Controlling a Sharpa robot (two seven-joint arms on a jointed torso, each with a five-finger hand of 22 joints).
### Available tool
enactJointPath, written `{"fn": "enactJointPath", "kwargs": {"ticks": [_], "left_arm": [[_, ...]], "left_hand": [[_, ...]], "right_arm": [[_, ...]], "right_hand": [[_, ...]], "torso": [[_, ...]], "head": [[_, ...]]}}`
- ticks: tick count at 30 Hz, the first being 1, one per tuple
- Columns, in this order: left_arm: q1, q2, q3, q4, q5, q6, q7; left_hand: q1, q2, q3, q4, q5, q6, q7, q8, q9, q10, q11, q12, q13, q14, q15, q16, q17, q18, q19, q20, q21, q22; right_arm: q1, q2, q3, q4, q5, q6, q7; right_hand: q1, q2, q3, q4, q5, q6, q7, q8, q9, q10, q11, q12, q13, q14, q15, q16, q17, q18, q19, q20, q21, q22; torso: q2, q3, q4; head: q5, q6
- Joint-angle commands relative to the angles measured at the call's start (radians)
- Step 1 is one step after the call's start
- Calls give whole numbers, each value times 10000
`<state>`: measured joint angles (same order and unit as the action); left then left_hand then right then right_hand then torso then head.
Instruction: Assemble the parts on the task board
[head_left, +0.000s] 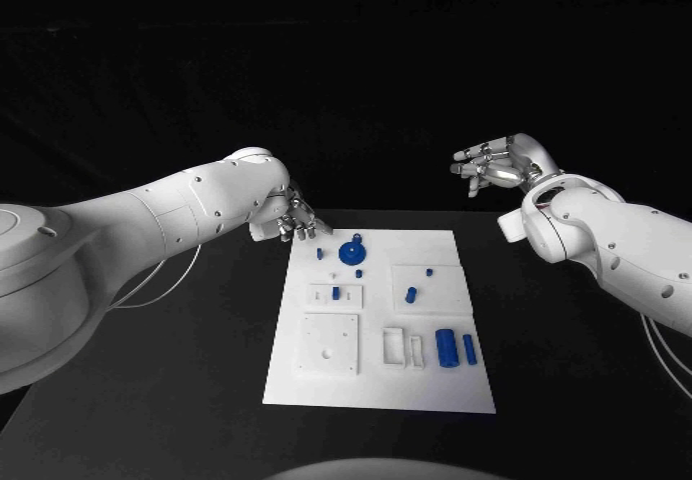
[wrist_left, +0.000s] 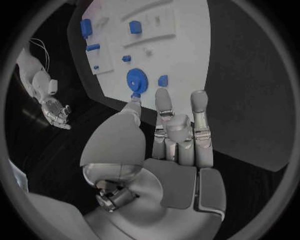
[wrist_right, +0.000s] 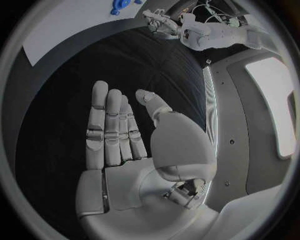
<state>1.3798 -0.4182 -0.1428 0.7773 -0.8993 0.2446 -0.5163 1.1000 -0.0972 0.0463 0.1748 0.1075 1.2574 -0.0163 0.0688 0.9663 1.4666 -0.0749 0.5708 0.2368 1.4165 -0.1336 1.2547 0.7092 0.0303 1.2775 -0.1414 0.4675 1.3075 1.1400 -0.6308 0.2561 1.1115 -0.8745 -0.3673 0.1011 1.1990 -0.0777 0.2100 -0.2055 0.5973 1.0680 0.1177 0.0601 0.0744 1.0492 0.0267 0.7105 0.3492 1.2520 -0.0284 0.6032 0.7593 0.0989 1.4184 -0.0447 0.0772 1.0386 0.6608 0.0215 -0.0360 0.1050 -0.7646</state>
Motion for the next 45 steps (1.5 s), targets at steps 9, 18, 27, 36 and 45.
{"fn": "enactJointPath", "kwargs": {"ticks": [9, 18, 27, 36, 45], "left_arm": [[-186, 176, -35, -458, -425, 523, 431], [-274, 252, -47, -552, -327, 650, 542], [-311, 256, -77, -666, -172, 846, 474], [-345, 280, -109, -693, -101, 886, 450], [-404, 284, -133, -718, -23, 885, 471]], "left_hand": [[-27, 98, -27, -80, 79, -90, 16, 1, -78, 452, 75, -133, 128, -83, 15, -59, -73, -141, 18, -56, -72, 148], [-59, 251, -111, -243, 78, -102, 19, 0, -205, 452, 75, -192, 274, -87, 12, -51, -93, -155, 22, -64, -89, 156], [-10, 610, -341, -732, 474, -151, 13, 0, -263, 452, 79, -280, 375, -118, 19, -67, -151, -153, 6, -53, -113, 161], [1, 696, -432, -841, 531, -149, 8, 1, -284, 448, 78, -287, 395, -121, 18, -65, -157, -154, 6, -54, -110, 162], [28, 766, -462, -902, 546, -163, 9, -1, -296, 451, 80, -297, 405, -128, 24, -67, -170, -154, -4, -48, -115, 160]], "right_arm": [[23, 0, 9, 68, -66, 9, 27], [27, 25, 9, 52, -66, 41, 31], [30, 23, 10, 48, -67, 82, 27], [39, 18, 10, 55, -67, 100, 15], [40, 27, 10, 53, -67, 96, 14]], "right_hand": [[-66, -1, -58, 30, 65, -64, 15, 28, -12, 45, 9, -3, -41, -67, 28, -52, -20, 77, -51, -19, -31, -30], [-93, -3, -108, 70, 85, -66, 11, 29, -9, 43, 9, 16, -60, -64, 31, -50, -22, 75, -48, -14, -36, -53], [-82, -2, -132, 80, 94, -70, 12, 29, -9, 38, 10, 26, -70, -64, 31, -49, -23, 75, -46, -14, -38, -67], [-82, -2, -132, 80, 94, -70, 12, 29, -9, 38, 10, 26, -70, -64, 31, -49, -23, 75, -46, -14, -38, -67], [-82, -2, -132, 80, 94, -70, 12, 29, -9, 38, 10, 26, -70, -64, 31, -49, -23, 75, -46, -14, -38, -67]], "torso": [[92, -37, -58], [90, -28, -60], [90, -20, -54], [98, -21, -61], [101, -25, -68]], "head": [[70, 25], [42, 40], [8, 43], [38, 44], [44, 65]]}}
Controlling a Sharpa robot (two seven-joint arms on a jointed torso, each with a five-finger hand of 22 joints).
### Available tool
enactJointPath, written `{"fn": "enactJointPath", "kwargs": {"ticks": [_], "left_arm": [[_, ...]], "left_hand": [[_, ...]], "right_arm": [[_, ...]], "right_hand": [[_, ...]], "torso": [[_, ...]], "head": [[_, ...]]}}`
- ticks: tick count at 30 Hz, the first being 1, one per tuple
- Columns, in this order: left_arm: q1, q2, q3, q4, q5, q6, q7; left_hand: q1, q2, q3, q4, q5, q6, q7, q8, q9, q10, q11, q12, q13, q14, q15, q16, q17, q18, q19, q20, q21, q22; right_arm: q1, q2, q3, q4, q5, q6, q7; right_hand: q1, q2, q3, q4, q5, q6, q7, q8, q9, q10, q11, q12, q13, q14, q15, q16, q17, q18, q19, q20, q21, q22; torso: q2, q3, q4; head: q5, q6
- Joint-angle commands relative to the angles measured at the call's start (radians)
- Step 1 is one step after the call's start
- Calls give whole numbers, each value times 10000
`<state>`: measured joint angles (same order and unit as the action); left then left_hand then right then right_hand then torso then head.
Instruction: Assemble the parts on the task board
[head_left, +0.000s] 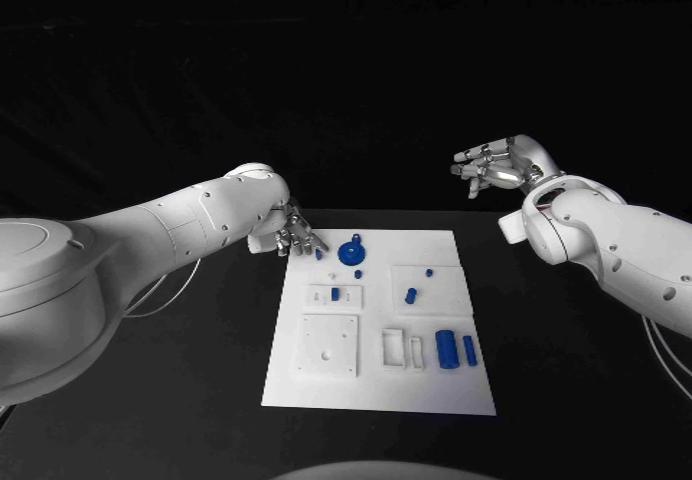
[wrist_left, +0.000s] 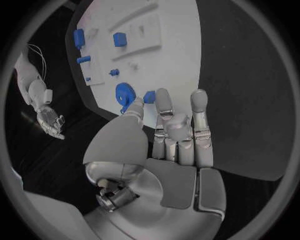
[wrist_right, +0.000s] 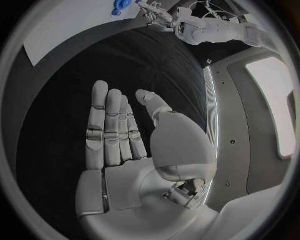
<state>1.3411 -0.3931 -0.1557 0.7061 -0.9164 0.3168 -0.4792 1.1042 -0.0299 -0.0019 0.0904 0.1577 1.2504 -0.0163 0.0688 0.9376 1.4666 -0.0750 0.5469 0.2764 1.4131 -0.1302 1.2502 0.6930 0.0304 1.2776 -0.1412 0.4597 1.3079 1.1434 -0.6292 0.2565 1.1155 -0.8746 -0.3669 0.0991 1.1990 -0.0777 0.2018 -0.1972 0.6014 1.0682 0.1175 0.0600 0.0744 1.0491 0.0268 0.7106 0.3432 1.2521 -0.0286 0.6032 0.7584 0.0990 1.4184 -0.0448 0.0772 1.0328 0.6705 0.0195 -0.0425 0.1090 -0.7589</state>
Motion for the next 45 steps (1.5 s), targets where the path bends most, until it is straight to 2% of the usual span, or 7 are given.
{"fn": "enactJointPath", "kwargs": {"ticks": [1, 10, 18, 24, 35, 38, 45], "left_arm": [[-22, 37, -6, -8, 177, 162, 104], [-44, 63, -11, -17, 308, 145, 138], [-46, 69, -12, -42, 438, 84, 158], [-47, 65, -12, -42, 484, 71, 163], [-47, 9, -11, -11, 504, -90, 159], [-46, -16, -11, 10, 504, -87, 147], [-46, -87, -11, 77, 490, -92, 115]], "left_hand": [[-14, 93, 19, -57, 44, -93, 9, -1, -9, 451, 81, -58, 8, -94, -10, -22, -8, -155, -5, -50, -38, 157], [-15, 205, -70, -136, 62, -105, 10, 2, -21, 449, 84, -76, 22, -102, -8, -23, -25, -154, -10, -47, -38, 158], [142, 621, -263, -486, 148, -159, 6, -6, -70, 446, 88, -126, 45, -118, -9, -40, -72, -160, -27, -49, -47, 158], [404, 943, -337, -734, 389, -197, -3, 2, -231, 450, 85, -187, 60, -133, 1, -60, -111, -147, -37, -31, -64, 157], [317, 765, -476, -699, 402, -172, 0, 2, -230, 447, 84, -169, 79, -127, -8, -55, -114, -153, -22, -44, -55, 160], [269, 651, -506, -616, 233, -150, 7, 3, -225, 447, 81, -169, 88, -129, -10, -58, -121, -157, -17, -49, -53, 159], [255, 351, -334, -377, 130, -121, 9, 3, -199, 447, 85, -170, 110, -128, -9, -56, -128, -154, -19, -47, -55, 158]], "right_arm": [[6, 14, 6, 11, -66, 92, 34], [7, 38, 6, -7, -66, 107, 31], [8, 61, 6, -29, -66, 113, 28], [8, 73, 6, -41, -66, 119, 28], [8, 71, 6, -65, -67, 129, 28], [8, 67, 6, -67, -67, 129, 27], [7, 60, 6, -75, -67, 129, 26]], "right_hand": [[-82, -2, -50, -2, 54, -72, 14, 29, -9, 39, 10, 25, -10, -65, 33, -49, -14, 74, -46, -13, -38, -9], [-82, -2, -50, -2, 54, -72, 14, 29, -9, 39, 10, 25, -10, -65, 33, -49, -14, 74, -46, -13, -38, -9], [-82, -2, -50, -2, 54, -72, 14, 29, -9, 39, 10, 25, -10, -65, 33, -49, -14, 74, -46, -13, -38, -9], [-30, 10, -78, 19, 55, -78, 16, 28, -9, 28, 10, 57, -81, -71, 31, -44, -20, 74, -41, -16, -26, -63], [-30, 10, -78, 19, 55, -78, 16, 28, -9, 28, 10, 57, -81, -71, 31, -44, -20, 74, -41, -16, -26, -63], [-30, 10, -78, 19, 55, -78, 16, 28, -9, 28, 10, 57, -81, -71, 31, -44, -20, 74, -41, -16, -26, -63], [-30, 10, -78, 19, 55, -78, 16, 28, -9, 28, 10, 57, -81, -71, 31, -44, -20, 74, -41, -16, -26, -63]], "torso": [[6, -7, -3], [10, -8, -4], [15, -3, 6], [11, -5, 3], [9, -9, 2], [13, -7, 3], [12, -13, 13]], "head": [[7, 6], [-1, 7], [-8, -3], [-9, -11], [10, 7], [13, 13], [19, 18]]}}
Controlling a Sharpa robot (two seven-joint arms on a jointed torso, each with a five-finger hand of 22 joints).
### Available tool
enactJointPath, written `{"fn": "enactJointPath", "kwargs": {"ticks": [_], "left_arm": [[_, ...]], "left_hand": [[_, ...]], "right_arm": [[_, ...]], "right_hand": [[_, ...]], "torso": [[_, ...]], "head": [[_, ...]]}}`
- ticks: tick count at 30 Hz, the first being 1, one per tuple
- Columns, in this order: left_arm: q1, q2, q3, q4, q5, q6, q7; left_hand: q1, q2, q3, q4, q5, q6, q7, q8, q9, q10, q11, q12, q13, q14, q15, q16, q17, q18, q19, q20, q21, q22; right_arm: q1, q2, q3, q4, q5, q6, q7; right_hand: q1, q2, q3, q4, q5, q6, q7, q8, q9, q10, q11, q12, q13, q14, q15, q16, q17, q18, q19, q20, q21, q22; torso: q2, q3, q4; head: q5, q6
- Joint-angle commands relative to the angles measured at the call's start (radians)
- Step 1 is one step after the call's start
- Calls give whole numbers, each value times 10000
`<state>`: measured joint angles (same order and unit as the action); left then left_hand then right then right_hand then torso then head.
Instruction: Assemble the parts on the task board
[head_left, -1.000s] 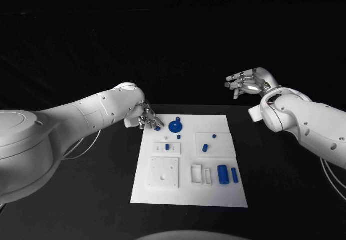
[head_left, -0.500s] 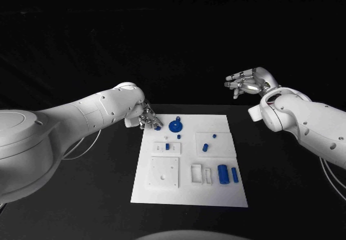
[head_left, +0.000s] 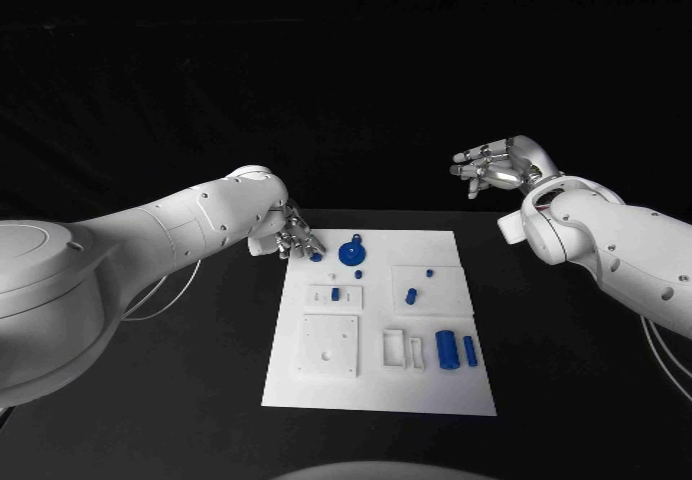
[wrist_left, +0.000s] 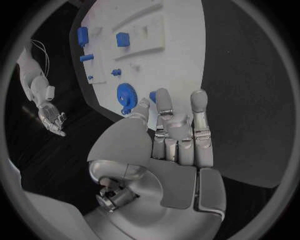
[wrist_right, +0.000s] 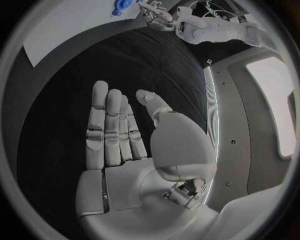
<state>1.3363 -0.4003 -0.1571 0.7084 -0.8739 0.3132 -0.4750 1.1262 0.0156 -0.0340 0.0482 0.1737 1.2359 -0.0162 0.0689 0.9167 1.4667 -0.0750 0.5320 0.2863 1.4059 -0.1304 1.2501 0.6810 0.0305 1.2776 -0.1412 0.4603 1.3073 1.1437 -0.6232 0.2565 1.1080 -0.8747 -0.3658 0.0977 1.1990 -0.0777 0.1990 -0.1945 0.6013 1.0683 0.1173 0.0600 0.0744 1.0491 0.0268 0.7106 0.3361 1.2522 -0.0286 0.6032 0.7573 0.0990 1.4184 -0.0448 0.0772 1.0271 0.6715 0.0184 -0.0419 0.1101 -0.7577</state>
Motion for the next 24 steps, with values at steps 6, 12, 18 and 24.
{"fn": "enactJointPath", "kwargs": {"ticks": [6, 12, 18, 24], "left_arm": [[2, -89, 3, 144, 47, -137, 77], [3, -289, 12, 390, 275, -560, 257], [31, -609, 52, 884, 587, -1196, 413], [80, -814, 61, 1223, 338, -1668, 500]], "left_hand": [[39, -203, 81, 128, -41, 31, 9, 2, 17, 447, 86, -16, 17, -52, -6, -50, -4, -150, -14, -44, -67, 161], [-52, -421, 219, 360, -390, 61, 19, 4, 35, 449, 87, -3, 23, -40, -9, -41, 1, -147, 6, -50, -66, 161], [-161, -1308, 925, 1335, -1159, 112, 40, 5, 113, 450, 91, -9, 12, -24, -24, -45, -9, -155, 49, -73, -91, 150], [-60, -1320, 893, 1423, -1159, 102, 58, -9, 39, 451, 102, -65, -6, -50, -25, -104, -80, -153, 45, -77, -128, 142]], "right_arm": [[4, -11, 6, 12, -68, 117, 40], [3, -9, 6, 57, -299, 204, -19], [2, -11, 5, 120, -750, 343, -100], [2, -5, 4, 257, -1140, 432, -183]], "right_hand": [[-30, 0, -57, -7, 57, -83, 19, 32, -7, 24, 11, 69, -34, -72, 33, -43, -12, 75, -42, -14, -25, -18], [52, -11, -53, -81, -19, -91, 20, 30, -8, 82, -6, 100, -35, 6, 5, 16, 14, 90, 39, -39, 23, 8], [113, 62, -212, -223, -266, -119, 16, 32, -12, 101, -31, 250, 124, 78, -40, 299, 264, 93, 161, -88, 151, 263], [80, 91, -269, -261, -280, -132, 9, 28, -13, 142, -51, 314, 216, 146, -66, 425, 385, 99, 231, -110, 212, 425]], "torso": [[2, -2, 4], [-8, -15, 3], [-20, -22, 41], [6, -16, 0]], "head": [[27, 26], [28, 69], [27, 114], [109, 223]]}}
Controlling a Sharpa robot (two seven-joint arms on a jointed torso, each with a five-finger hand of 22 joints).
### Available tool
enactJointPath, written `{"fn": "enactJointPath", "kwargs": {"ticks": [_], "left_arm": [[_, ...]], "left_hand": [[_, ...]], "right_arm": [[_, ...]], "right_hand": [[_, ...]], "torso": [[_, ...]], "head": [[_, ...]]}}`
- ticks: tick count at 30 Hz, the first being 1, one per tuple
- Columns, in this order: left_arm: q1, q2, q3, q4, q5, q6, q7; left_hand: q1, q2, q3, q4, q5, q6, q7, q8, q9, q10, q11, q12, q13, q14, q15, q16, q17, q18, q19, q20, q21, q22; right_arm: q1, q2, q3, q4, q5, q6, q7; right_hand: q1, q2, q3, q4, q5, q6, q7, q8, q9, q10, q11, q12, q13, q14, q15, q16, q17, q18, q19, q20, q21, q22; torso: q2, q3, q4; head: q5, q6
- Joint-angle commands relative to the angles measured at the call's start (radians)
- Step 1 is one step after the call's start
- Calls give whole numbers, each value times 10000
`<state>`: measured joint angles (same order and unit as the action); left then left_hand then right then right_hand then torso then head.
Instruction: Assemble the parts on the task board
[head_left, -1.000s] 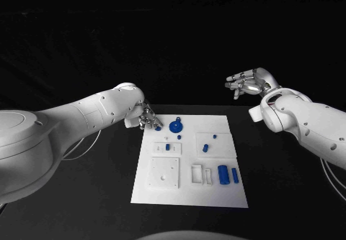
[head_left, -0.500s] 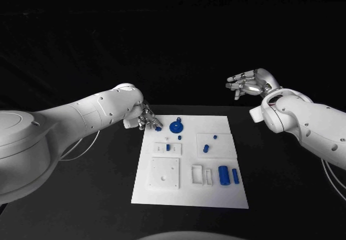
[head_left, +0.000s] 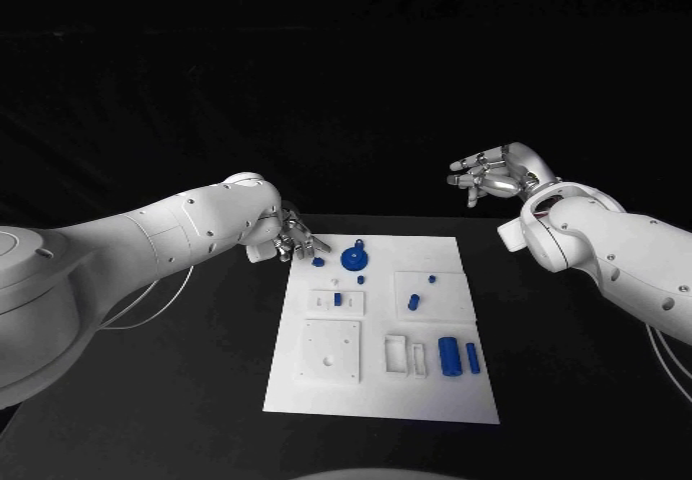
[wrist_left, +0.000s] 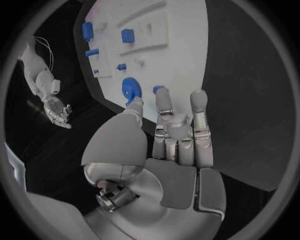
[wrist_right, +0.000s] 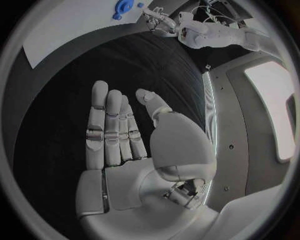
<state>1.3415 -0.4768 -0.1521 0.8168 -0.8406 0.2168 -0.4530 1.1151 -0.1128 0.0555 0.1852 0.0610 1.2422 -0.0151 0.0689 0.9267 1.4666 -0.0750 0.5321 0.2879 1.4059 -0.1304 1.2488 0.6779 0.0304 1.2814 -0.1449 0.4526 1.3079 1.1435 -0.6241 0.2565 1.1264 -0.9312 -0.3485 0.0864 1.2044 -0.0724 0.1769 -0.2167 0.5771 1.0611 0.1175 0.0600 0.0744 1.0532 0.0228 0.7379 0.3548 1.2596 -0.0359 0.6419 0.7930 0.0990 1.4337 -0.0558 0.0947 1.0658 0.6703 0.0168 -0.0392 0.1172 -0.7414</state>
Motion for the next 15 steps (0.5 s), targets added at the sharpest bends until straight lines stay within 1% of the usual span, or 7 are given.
{"fn": "enactJointPath", "kwargs": {"ticks": [1, 5, 8, 9, 10, 13, 15], "left_arm": [[32, -81, 12, 179, -25, -789, 328], [42, -253, 11, 398, -106, -1175, 683], [46, -433, 9, 643, -130, -1442, 1050], [47, -473, 9, 701, -133, -1490, 1122], [48, -546, 8, 807, -137, -1578, 1244], [49, -753, 4, 1110, -145, -1819, 1606], [49, -897, -1, 1311, -152, -2016, 1886]], "left_hand": [[71, -21, -12, 37, -26, 9, 61, -15, -143, 453, 115, -126, -38, -68, -25, -143, -111, -158, 11, -42, -65, 133], [169, 160, -40, -152, 153, -77, 113, -36, -790, 430, 145, -299, 174, -128, -9, -329, -330, -170, -23, -29, -166, 105], [599, 657, -103, -634, 947, -745, 289, -80, -1519, 231, 251, -922, 86, -275, 64, -660, -709, -172, -106, 21, -307, 53], [731, 759, -66, -716, 1218, -1572, 508, -93, -2046, 255, 285, -980, 44, -283, 114, -674, -714, -169, -116, 44, -328, 46], [909, 754, -242, -986, 1598, -1700, 646, -112, -3508, 341, 394, -1126, -69, -278, 191, -695, -706, -113, -104, 123, -378, 31], [1731, 1176, -7, -1669, 2738, -1787, 743, -72, -5366, 300, 398, -1288, -186, -349, 190, -832, -819, -55, -103, 148, -438, 43], [2102, 1384, 256, -2047, 2906, -1862, 831, -63, -6324, 109, 395, -1514, -314, -380, 216, -960, -875, -30, -132, 169, -487, 51]], "right_arm": [[3, 3, 4, 98, -632, 271, -82], [2, -24, 3, 234, -909, 336, -138], [-2, -64, 1, 363, -1156, 405, -188], [-4, -75, 1, 389, -1206, 417, -198], [-6, -93, 0, 436, -1294, 435, -214], [-17, -156, -3, 570, -1546, 490, -260], [-27, -200, -5, 658, -1739, 550, -300]], "right_hand": [[18, 43, -53, -41, -36, -62, 6, 29, -13, 100, -14, 57, 54, 77, 3, 63, 57, 99, 89, -5, 49, 73], [2, 53, -67, -39, -33, -63, -3, 30, -14, 148, -43, 161, 167, 187, -33, 209, 177, 107, 193, -38, 135, 211], [4, 51, -54, -49, -10, -70, -15, 34, -22, 112, -76, 468, 486, 269, -76, 592, 449, 109, 336, -92, 353, 493], [2, 49, -45, -51, -6, -72, -15, 32, -22, 124, -82, 560, 583, 273, -92, 724, 531, 112, 362, -106, 427, 594], [-27, 54, 1, -44, -3, -74, -10, 33, -22, 27, -82, 682, 794, 168, -100, 976, 699, 109, 318, -123, 574, 862], [5, 32, 137, -99, -14, -108, -24, 25, -27, 128, -134, 901, 1127, 358, -155, 1339, 840, 161, 429, -174, 868, 1282], [-5, 21, 317, -144, -50, -110, -21, 22, -29, 159, -159, 1076, 1413, 420, -185, 1544, 954, 182, 461, -201, 1058, 1578]], "torso": [[18, -4, -26], [30, 3, -45], [27, 9, -45], [27, 9, -45], [27, 10, -43], [31, 8, -33], [30, 5, -21]], "head": [[38, 64], [59, 85], [63, 109], [63, 109], [66, 127], [86, 143], [87, 162]]}}
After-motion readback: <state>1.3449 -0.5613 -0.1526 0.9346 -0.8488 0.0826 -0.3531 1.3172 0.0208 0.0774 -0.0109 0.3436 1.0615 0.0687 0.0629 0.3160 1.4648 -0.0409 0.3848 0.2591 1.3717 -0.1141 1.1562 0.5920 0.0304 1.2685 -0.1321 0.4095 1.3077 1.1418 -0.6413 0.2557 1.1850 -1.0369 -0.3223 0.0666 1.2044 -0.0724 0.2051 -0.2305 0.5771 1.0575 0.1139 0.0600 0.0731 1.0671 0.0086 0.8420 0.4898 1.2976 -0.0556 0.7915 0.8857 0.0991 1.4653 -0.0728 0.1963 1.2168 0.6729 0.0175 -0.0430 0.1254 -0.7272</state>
